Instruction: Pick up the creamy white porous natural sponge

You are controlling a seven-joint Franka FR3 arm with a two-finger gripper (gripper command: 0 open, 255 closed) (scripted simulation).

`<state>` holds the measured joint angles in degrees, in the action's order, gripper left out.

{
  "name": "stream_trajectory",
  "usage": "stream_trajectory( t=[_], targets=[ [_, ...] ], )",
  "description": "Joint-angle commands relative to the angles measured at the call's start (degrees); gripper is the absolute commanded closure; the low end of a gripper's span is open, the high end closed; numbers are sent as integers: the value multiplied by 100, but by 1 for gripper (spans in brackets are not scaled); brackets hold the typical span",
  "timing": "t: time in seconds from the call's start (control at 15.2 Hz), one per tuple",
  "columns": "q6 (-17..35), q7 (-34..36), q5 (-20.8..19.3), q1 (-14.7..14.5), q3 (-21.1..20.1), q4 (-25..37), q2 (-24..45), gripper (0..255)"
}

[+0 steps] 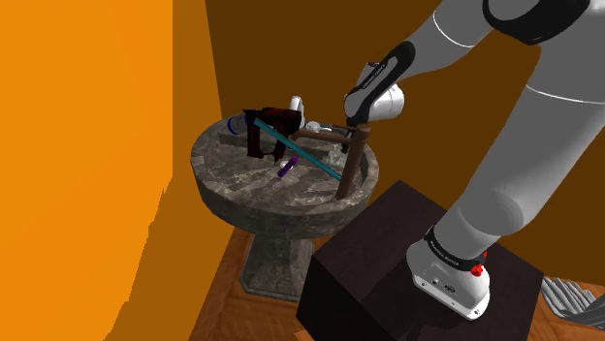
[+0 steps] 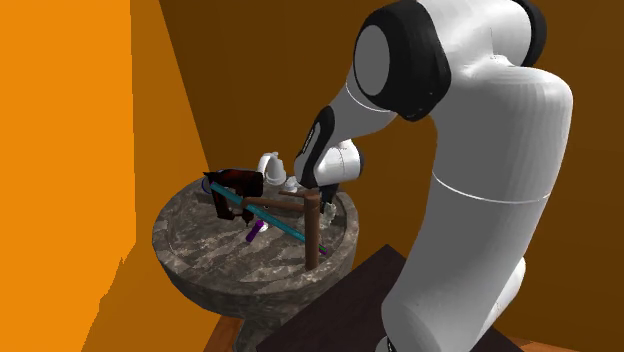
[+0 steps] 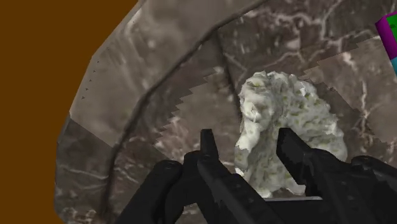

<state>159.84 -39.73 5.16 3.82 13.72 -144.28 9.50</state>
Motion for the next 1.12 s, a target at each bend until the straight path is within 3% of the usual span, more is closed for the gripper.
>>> stream_trajectory(
  t=[0.0,0.2,1.06],
  targets=[
    [-49,215,-329,-126,100,-322,-212,255],
    [-300,313,-470,-279,278,-322,-469,255],
    [-1269,637,-941,-265,317,-207,-1355,255]
  ],
)
